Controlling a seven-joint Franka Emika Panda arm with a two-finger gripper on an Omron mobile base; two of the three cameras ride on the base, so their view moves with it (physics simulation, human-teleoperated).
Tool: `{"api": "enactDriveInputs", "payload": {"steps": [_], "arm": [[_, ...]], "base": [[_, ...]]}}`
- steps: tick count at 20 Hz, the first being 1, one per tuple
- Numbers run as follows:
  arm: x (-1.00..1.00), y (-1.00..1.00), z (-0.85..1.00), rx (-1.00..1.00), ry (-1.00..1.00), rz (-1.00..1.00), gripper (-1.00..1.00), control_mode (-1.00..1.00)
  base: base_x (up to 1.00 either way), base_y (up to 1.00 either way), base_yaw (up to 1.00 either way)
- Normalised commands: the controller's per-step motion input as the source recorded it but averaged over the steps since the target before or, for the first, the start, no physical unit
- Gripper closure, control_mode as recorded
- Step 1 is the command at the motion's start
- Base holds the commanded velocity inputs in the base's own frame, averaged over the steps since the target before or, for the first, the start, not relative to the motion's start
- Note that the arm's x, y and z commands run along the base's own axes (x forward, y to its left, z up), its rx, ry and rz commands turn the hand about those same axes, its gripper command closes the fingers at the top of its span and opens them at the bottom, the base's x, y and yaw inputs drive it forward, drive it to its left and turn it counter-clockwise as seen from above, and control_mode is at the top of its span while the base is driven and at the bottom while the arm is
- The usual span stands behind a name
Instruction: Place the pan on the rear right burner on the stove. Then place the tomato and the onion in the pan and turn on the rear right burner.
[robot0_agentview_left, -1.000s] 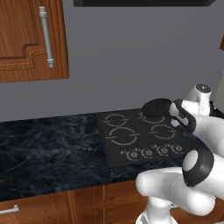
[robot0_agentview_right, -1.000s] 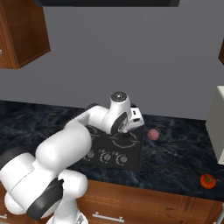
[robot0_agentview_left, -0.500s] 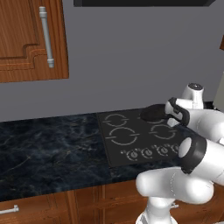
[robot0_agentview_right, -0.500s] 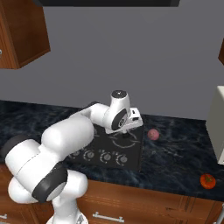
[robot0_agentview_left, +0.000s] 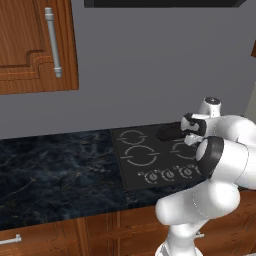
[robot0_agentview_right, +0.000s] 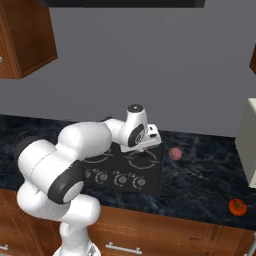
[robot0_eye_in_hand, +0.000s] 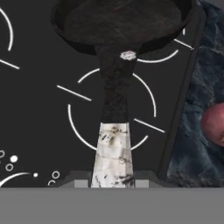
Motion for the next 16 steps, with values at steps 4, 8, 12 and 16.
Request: {"api": "enactDriveInputs", "payload": {"steps": [4,8,12,16], "arm": [[0.61,0.00,-0.36,0.00,0.00,0.00,1.00,-1.00],[0.57,0.00,-0.48,0.00,0.04,0.00,1.00,-1.00],[0.26,-0.02,-0.39,0.00,0.07,0.00,1.00,-1.00],[0.00,-0.17,-0.16,0.00,0.06,0.00,1.00,-1.00]], "base": [[0.00,0.00,0.00],[0.00,0.00,0.00],[0.00,0.00,0.00],[0.00,0.00,0.00]]}}
